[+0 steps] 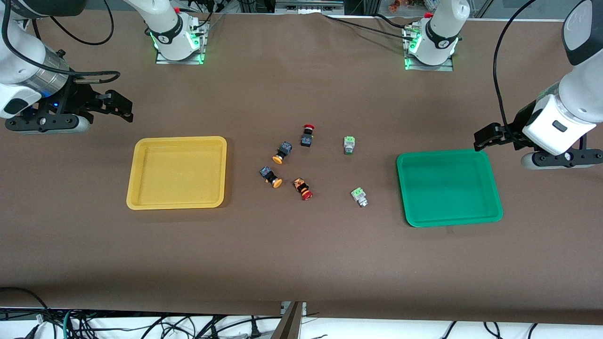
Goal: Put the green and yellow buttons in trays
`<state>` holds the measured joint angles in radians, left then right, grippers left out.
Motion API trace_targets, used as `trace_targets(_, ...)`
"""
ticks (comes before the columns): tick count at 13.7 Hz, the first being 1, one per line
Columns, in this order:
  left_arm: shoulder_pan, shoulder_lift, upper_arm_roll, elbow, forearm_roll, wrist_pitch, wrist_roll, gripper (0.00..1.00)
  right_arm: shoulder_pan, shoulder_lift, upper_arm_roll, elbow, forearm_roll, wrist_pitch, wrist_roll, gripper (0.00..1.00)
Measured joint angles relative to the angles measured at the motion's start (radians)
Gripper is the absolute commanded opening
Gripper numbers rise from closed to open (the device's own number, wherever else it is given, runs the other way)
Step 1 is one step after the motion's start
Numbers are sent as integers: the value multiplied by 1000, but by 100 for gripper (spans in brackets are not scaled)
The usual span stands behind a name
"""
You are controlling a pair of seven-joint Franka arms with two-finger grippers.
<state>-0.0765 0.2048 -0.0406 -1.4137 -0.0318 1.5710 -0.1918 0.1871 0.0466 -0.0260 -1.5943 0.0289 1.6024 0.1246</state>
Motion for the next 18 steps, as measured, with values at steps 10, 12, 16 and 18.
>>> trace_targets(10,0,3,0,0,0,0,0,100,0,0,0,0,0,0,0,100)
trace_targets(12,-1,4,-1,0,0,0,0,100,0,1,0,0,0,0,0,100)
trace_targets(16,-9,4,-6,0,0,0,0,100,-11,9,-1,1,0,1,0,100)
trace_targets(18,-21,8,-12,0,0,0,0,100,-23,10,-3,12,0,2,0,100)
